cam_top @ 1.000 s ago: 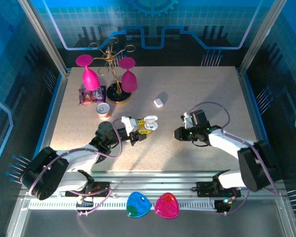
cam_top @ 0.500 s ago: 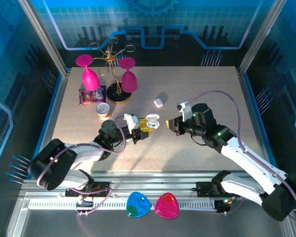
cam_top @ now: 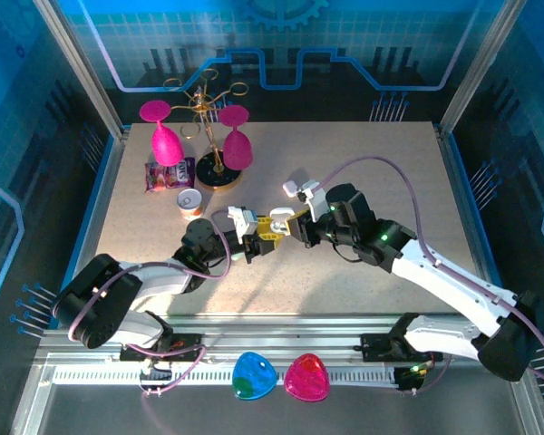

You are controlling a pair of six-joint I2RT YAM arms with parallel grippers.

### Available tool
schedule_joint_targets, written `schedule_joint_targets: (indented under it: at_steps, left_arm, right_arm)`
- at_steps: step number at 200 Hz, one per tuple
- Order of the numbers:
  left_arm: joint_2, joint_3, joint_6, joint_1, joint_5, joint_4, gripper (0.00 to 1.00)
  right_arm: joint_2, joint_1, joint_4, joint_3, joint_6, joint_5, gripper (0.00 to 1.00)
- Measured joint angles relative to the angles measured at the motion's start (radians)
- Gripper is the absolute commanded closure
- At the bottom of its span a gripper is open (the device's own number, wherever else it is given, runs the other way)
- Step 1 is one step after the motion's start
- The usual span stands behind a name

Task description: Insert the wireless bluetooth earbuds into the charging case

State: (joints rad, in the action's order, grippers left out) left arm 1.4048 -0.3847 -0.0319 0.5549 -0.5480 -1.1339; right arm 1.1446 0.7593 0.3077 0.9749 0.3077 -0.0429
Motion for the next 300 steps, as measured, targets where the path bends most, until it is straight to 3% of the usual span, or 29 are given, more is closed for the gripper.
schedule_joint_targets:
  at_steps: [252,300]
  left_arm:
    - [-0.026,-0.007,-0.045,0.003,-0.01,0.029,0.77]
    - [-0.03,-0.007,-0.045,0.003,-0.01,0.029,0.77]
  right_arm:
    - [0.023,0.0,-0.04,-0.034,-0.013,0.003,0.74]
    - [0.015,0.0,-0.046,-0.039,-0.009,0.005,0.79]
